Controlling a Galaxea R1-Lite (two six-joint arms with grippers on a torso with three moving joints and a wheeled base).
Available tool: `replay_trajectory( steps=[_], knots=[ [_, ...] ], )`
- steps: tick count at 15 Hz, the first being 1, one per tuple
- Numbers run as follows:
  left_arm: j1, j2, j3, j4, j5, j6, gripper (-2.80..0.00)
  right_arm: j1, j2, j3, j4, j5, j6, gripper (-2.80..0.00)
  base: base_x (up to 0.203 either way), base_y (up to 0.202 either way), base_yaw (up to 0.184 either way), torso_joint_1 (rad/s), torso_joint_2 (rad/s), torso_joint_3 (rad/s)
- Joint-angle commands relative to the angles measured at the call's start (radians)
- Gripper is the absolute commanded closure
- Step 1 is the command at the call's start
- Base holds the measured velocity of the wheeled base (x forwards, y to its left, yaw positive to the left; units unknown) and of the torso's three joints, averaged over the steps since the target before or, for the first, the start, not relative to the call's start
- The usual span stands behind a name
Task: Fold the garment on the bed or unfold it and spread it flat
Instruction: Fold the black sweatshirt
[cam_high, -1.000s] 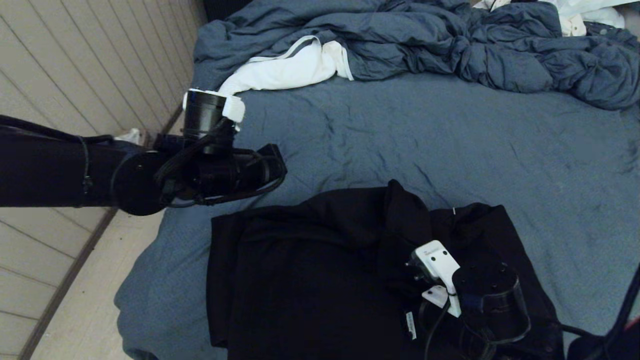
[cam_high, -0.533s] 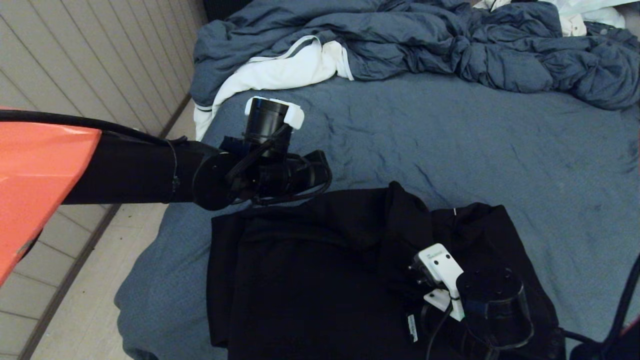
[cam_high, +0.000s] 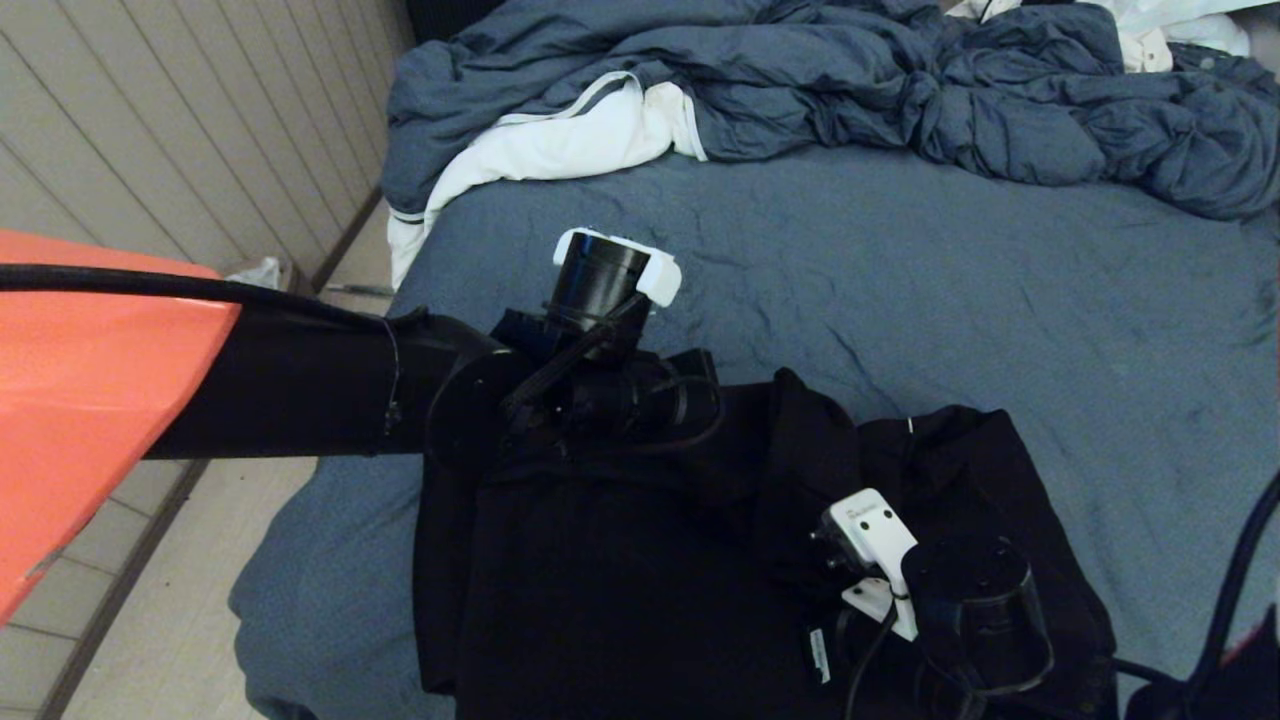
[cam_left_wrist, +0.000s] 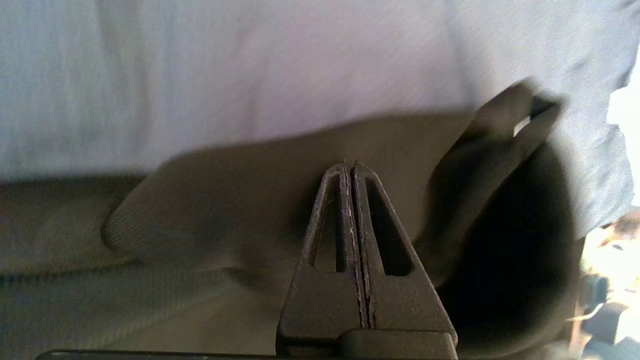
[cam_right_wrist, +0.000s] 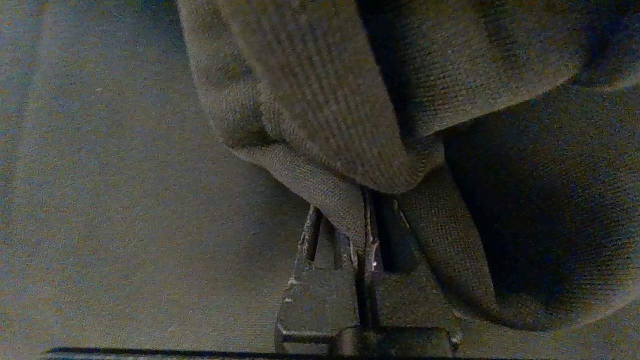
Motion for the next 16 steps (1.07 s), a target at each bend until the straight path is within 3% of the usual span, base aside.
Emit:
replay_trajectory(
  steps=[1, 6, 16],
  knots=[
    [-0.008, 0.003, 0.044, -0.004, -0.001, -0.005, 0.0, -0.009, -0.007, -0.002, -0.006, -0.003, -0.002, 0.0, 0.0, 0.0, 0.0, 0.0, 0.0, 0.0],
    [-0.008, 0.026, 0.176, -0.123, -0.01, -0.007, 0.0, -0.02, -0.086, -0.006, 0.006, -0.008, -0.015, 0.0, 0.0, 0.0, 0.0, 0.0, 0.0, 0.0],
    [-0.008, -0.036, 0.347, -0.226, 0.003, -0.002, 0.0, -0.063, -0.195, -0.052, 0.089, -0.009, -0.028, 0.0, 0.0, 0.0, 0.0, 0.0, 0.0, 0.0]
  ],
)
